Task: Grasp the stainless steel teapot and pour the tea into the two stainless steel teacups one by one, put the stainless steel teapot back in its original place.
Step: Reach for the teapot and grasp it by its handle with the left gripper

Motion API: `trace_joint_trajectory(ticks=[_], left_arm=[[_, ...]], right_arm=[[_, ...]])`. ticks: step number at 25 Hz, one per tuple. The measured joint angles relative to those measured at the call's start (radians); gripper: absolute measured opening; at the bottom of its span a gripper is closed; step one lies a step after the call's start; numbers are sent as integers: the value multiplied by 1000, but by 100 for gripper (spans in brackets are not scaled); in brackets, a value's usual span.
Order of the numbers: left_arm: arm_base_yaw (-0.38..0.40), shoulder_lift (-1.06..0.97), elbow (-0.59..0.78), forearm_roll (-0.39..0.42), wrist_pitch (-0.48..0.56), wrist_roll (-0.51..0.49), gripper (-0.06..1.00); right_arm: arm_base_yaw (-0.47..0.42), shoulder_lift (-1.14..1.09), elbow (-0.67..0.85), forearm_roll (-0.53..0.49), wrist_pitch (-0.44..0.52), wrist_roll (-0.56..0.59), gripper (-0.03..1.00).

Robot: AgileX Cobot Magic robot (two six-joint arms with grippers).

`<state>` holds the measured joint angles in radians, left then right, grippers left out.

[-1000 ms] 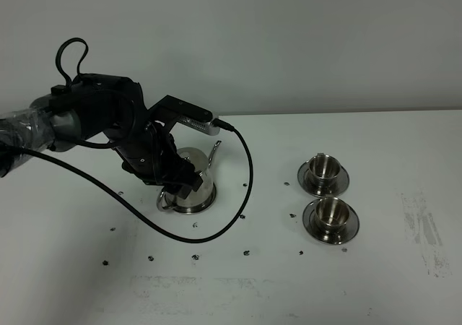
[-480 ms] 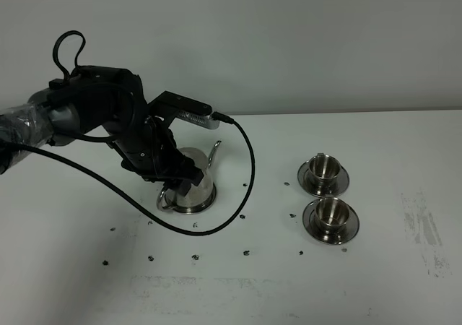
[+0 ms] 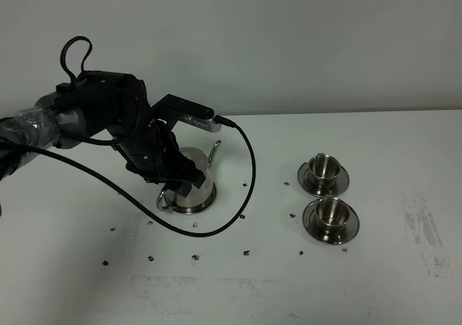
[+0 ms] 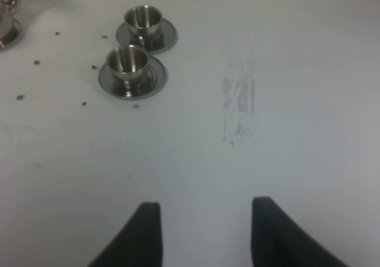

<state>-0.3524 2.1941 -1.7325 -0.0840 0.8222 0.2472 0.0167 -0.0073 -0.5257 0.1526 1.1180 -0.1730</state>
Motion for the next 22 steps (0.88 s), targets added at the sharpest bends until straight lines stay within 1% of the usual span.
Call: trace_joint_trajectory(ticks=[10,14,18,20,22], left_arm=[[-1,0,0,6,-9,5,55],[-1,2,0,6,-13,43,55],[-1,11,0,6,-17,53,55],[-1,15,0,6,-19,53,55],[-1,16,0,7,-19,53,51]], right_arm=[[0,0,0,0,0,0,34],[0,0,0,0,0,0,34],[0,0,0,0,0,0,34],[0,0,0,0,0,0,34],[0,0,0,0,0,0,34]])
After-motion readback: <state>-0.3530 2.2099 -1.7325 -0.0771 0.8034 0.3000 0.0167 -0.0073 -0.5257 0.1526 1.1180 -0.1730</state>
